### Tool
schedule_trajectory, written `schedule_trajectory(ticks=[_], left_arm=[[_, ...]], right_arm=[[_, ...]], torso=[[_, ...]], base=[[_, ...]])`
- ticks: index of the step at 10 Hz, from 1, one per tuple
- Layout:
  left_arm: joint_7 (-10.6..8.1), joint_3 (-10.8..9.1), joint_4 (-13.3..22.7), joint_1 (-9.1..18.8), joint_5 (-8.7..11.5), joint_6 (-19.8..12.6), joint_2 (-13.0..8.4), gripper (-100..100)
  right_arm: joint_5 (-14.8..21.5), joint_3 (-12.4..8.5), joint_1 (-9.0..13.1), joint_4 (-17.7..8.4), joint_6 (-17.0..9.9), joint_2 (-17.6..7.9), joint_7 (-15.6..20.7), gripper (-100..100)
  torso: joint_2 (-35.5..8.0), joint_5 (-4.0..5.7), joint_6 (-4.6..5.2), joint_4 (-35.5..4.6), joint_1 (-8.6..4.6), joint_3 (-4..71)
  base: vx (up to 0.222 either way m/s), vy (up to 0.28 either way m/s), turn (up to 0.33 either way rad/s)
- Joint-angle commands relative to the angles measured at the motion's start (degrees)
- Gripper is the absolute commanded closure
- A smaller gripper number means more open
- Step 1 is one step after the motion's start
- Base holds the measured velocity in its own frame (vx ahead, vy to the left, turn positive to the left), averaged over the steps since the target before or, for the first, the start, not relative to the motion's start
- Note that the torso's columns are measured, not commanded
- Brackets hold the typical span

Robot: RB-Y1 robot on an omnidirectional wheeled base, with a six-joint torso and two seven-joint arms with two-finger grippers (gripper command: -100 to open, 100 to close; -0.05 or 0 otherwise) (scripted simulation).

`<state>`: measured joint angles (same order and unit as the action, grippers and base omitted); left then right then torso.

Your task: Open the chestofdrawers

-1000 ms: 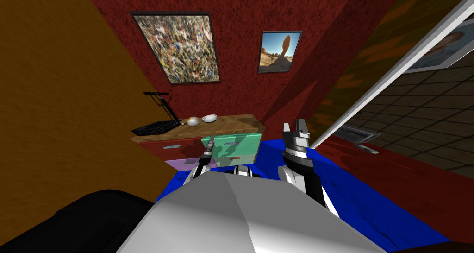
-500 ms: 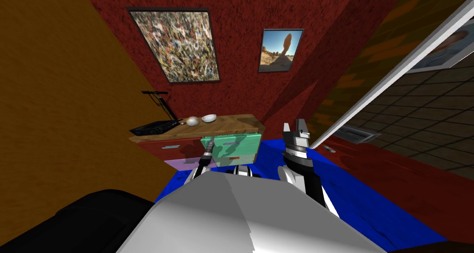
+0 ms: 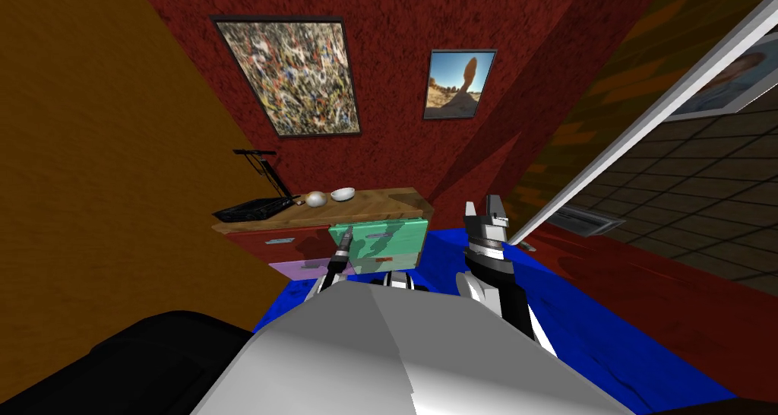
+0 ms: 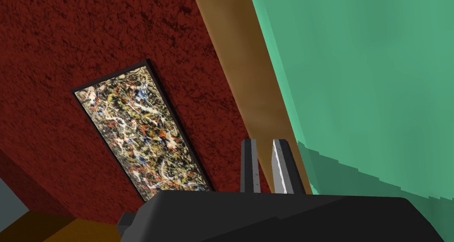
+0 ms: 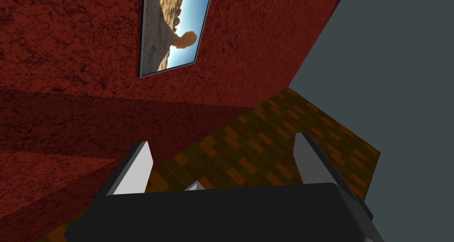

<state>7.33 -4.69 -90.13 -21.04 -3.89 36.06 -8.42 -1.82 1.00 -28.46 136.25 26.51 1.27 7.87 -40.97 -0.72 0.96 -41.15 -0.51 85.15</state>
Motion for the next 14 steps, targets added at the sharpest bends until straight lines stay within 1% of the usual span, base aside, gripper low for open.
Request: schedule_trajectory(ticks=[1, 2, 3, 6, 7, 10, 11, 12, 13, 14], left_arm=[[-0.21, 1.38, 2.4, -0.4, -0.4, -0.9, 0.4, -100], [-0.12, 1.36, 4.0, -0.2, -0.4, -0.9, 0.9, -100], [-0.03, 1.34, 5.3, 0.0, -0.4, -0.8, 1.6, -100], [0.2, 1.3, 9.3, 0.4, -0.5, -0.6, 4.7, -100], [0.2, 1.3, 9.3, 0.4, -0.5, -0.6, 4.7, -100], [0.33, 1.27, 11.4, 0.6, -0.6, -0.5, 9.0, -100], [0.34, 1.27, 11.6, 0.6, -0.6, -0.5, 9.9, -100], [0.28, 1.19, 11.6, 0.8, -0.5, -0.6, 9.2, -100], [0.24, 1.07, 10.0, 1.1, -0.5, -2.4, 9.2, -100], [0.37, 1.2, 10.6, 0.9, -0.6, -1.5, 9.4, -100]], right_arm=[[0.0, 0.0, 0.0, 0.0, 0.0, 0.0, 0.0, 0], [0.0, 0.0, 0.0, 0.0, 0.0, 0.0, 0.0, 0], [0.0, 0.0, 0.0, 0.0, 0.0, 0.0, 0.0, 0], [0.0, 0.0, 0.0, 0.0, 0.0, 0.0, 0.0, 0], [0.0, 0.0, 0.0, 0.0, 0.0, 0.0, 0.0, 0], [0.0, 0.0, 0.0, 0.0, 0.0, 0.0, 0.0, 0], [0.0, 0.0, 0.0, 0.0, 0.0, 0.0, 0.0, 0], [0.0, 0.0, 0.0, 0.0, 0.0, 0.0, 0.0, 0], [0.0, 0.0, 0.0, 0.0, 0.0, 0.0, 0.0, 0], [0.0, 0.0, 0.0, 0.0, 0.0, 0.0, 0.0, 0]], torso=[[-0.1, 0.04, -0.05, 0.0, 0.03, 0.0], [-0.5, 0.45, -0.57, -0.6, 0.28, -0.2], [-1.0, 0.66, -0.87, -1.0, 0.4, -0.4], [-1.5, 0.72, -0.96, -1.2, 0.49, -0.7], [-1.4, 0.72, -0.96, -1.2, 0.52, -0.6], [-1.3, 0.7, -0.97, -1.1, 0.57, -0.5], [-1.3, 0.72, -0.96, -1.1, 0.5, -0.6], [-1.3, 0.73, -0.96, -1.1, 0.5, -0.6], [-1.3, 0.71, -0.97, -1.1, 0.57, -0.6], [-1.2, 0.7, -0.96, -1.1, 0.61, -0.5]], base=[[-0.028, -0.053, -0.079], [-0.006, -0.078, -0.04], [0.007, -0.094, 0.014], [-0.004, -0.094, 0.014], [-0.007, -0.052, 0.004], [0.0, -0.032, 0.004], [-0.002, -0.028, 0.001], [-0.001, -0.012, 0.0], [0.055, 0.01, -0.016], [0.036, 0.008, -0.006]])
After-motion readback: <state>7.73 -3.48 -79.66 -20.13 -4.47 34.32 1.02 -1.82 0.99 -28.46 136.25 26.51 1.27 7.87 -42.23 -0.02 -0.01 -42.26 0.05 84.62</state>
